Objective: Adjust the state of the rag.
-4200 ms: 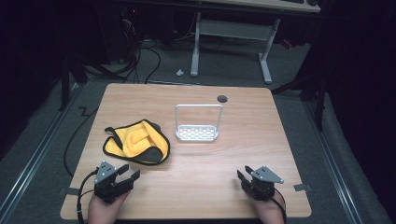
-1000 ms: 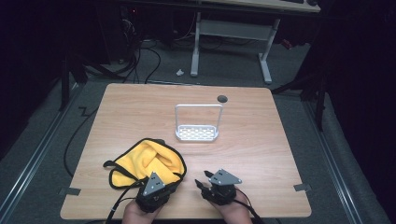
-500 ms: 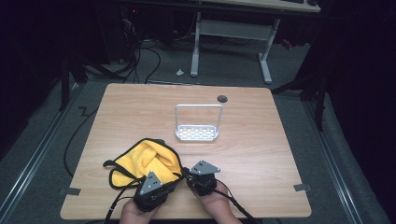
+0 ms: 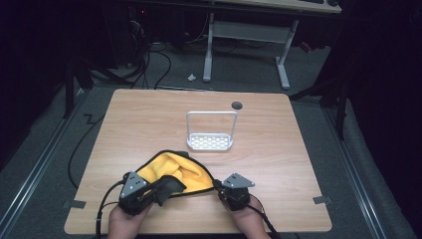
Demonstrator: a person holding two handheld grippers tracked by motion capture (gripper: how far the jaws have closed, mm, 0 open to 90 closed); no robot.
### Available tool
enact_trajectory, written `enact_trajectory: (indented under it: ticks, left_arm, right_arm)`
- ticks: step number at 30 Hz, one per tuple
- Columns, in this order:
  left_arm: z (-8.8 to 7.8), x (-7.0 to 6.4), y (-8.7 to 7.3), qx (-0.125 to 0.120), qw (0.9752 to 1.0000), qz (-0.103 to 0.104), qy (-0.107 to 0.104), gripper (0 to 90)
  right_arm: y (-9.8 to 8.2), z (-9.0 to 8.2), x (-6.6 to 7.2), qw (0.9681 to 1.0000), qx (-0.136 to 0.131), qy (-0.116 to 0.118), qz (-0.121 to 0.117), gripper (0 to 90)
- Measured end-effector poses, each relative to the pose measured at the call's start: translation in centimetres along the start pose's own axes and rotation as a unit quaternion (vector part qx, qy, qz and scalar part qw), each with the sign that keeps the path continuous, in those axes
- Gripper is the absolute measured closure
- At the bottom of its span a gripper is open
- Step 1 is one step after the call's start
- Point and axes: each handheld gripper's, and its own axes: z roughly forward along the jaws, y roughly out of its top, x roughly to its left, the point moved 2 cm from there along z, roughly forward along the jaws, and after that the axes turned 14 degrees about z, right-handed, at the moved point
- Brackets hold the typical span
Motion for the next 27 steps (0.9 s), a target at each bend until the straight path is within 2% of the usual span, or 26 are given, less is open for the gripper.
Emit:
enact_trajectory:
  ticks: [5, 10, 14, 17, 22, 24, 26, 27]
  left_arm:
    - [-0.5, 1.9, -0.6, 0.000, 0.9996, -0.022, 0.019, 83.7]
    - [-0.8, 2.9, -1.0, -0.003, 0.9989, -0.037, 0.030, 83.7]
    - [-0.7, 3.1, -1.1, 0.001, 0.9989, -0.035, 0.030, 83.6]
    - [-0.5, 2.9, -1.1, 0.008, 0.9992, -0.025, 0.032, 83.4]
    - [-0.1, 2.7, -1.2, 0.013, 0.9993, -0.021, 0.030, 83.3]
    - [0.0, 2.6, -1.2, 0.016, 0.9992, -0.019, 0.031, 83.3]
    - [0.1, 2.5, -1.2, 0.016, 0.9993, -0.017, 0.029, 83.3]
    - [0.1, 2.4, -1.2, 0.017, 0.9993, -0.017, 0.027, 83.3]
  right_arm:
    - [-0.8, -1.2, -2.2, 0.9997, 0.003, -0.025, 0.008, 85.4]
    - [-1.1, -2.8, -5.0, 0.9981, -0.006, -0.055, 0.025, 85.4]
    - [-1.2, -3.6, -7.7, 0.9956, -0.011, -0.078, 0.052, 85.4]
    - [-1.0, -3.8, -9.2, 0.9936, -0.013, -0.091, 0.066, 85.4]
    - [-0.7, -3.2, -10.5, 0.9913, -0.013, -0.106, 0.077, 84.2]
    - [-0.4, -3.2, -10.5, 0.9906, -0.013, -0.111, 0.078, 72.9]
    - [0.0, -3.8, -9.9, 0.9902, -0.027, -0.111, 0.080, 62.1]
    - [0.2, -4.2, -9.5, 0.9900, -0.038, -0.110, 0.080, 59.7]
